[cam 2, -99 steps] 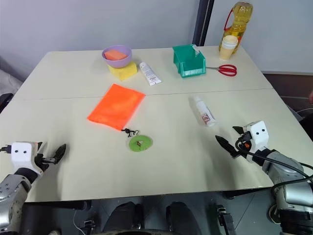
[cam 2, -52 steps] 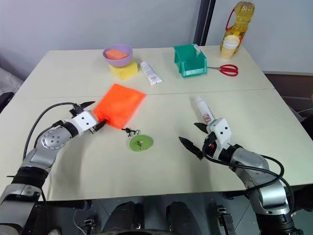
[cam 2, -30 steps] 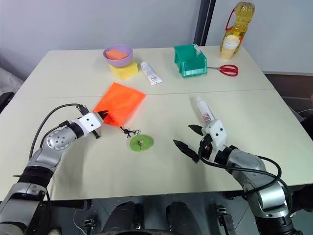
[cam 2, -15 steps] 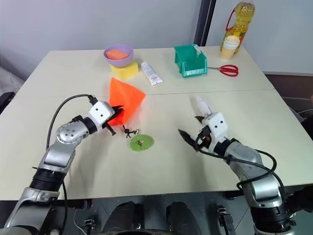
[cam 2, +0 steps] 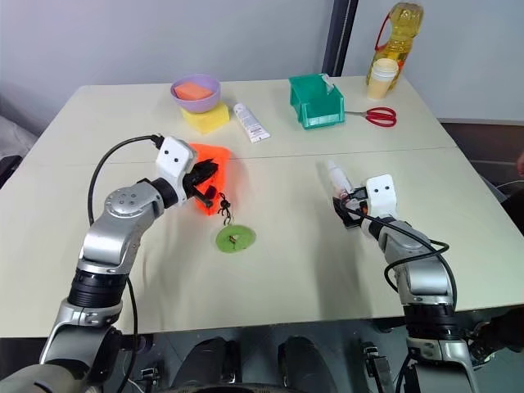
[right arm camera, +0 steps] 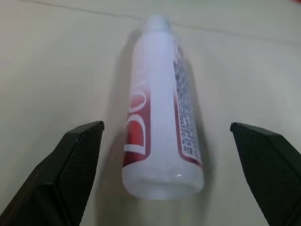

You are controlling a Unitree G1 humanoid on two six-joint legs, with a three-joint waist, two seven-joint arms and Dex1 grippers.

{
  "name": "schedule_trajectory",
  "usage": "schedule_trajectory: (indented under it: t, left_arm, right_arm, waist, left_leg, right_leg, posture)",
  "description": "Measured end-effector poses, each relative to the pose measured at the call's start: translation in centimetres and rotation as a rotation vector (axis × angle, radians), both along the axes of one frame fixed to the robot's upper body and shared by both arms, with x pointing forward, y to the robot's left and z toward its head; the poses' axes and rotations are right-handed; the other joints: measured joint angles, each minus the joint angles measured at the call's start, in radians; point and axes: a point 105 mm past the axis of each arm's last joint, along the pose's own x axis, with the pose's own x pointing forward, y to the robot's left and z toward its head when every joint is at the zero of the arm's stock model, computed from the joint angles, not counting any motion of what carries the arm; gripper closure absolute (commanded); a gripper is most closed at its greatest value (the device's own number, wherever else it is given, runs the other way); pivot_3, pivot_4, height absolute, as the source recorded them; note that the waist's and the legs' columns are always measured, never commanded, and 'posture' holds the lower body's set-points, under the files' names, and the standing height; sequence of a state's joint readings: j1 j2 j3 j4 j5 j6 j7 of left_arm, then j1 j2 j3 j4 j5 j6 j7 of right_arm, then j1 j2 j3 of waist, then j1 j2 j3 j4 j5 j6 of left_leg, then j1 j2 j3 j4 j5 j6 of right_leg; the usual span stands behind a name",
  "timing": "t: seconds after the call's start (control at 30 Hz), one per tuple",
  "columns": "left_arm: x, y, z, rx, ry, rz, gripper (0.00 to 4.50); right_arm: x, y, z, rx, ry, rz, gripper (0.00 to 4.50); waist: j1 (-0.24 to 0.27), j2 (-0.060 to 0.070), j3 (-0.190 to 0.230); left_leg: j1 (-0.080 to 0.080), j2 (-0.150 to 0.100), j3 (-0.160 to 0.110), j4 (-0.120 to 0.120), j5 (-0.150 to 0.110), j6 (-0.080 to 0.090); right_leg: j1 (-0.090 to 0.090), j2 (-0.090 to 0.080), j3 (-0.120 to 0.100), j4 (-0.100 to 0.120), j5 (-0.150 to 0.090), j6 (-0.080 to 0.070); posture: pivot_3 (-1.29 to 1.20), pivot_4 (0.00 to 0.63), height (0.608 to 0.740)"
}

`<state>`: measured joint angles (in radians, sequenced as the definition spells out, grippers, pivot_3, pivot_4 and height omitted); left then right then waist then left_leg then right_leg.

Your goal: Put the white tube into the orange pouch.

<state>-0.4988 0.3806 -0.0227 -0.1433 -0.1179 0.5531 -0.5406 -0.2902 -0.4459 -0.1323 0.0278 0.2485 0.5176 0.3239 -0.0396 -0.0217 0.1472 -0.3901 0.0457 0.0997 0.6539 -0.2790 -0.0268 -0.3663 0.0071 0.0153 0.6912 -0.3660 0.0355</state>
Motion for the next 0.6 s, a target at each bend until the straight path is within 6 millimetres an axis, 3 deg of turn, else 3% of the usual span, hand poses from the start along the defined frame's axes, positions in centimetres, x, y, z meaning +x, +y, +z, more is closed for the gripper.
schedule_trajectory:
  t: [0.17,0.47,0.53,0.6]
  left_arm:
    - [-0.1,0.9,-1.0,0.007,0.031,0.030,4.50]
    - [0.2,2.1,-1.3,-0.019,0.048,0.079,4.50]
    - [0.3,2.3,-1.4,-0.031,0.055,0.085,4.50]
    - [0.4,2.4,-1.6,-0.049,0.070,0.085,4.50]
  right_arm:
    - [0.1,0.1,0.0,0.004,-0.001,0.002,3.18]
    - [-0.3,0.8,0.1,-0.010,-0.006,0.047,3.18]
    - [-0.9,1.6,0.3,-0.027,-0.010,0.112,3.18]
    - [-2.8,3.7,0.9,-0.074,-0.016,0.296,3.18]
  waist:
    - [0.002,0.000,0.000]
    - [0.001,0.000,0.000]
    - [0.002,0.000,0.000]
    - [0.004,0.000,0.000]
  left_leg:
    - [0.000,0.000,0.000,0.000,0.000,0.000]
    - [0.000,0.000,0.000,-0.001,0.000,0.000]
    - [-0.001,0.000,0.001,-0.001,0.000,0.000]
    - [-0.001,0.000,0.001,-0.001,0.000,0.000]
  right_leg:
    - [0.000,0.000,0.000,0.000,0.000,0.000]
    - [-0.001,0.000,0.000,0.000,0.000,0.000]
    - [-0.001,0.000,0.001,0.000,0.000,0.000]
    - [-0.002,0.000,0.001,-0.001,0.000,0.000]
  posture:
    - [0.00,0.150,0.740]
    - [0.00,0.150,0.740]
    - [0.00,0.150,0.740]
    - [0.00,0.150,0.740]
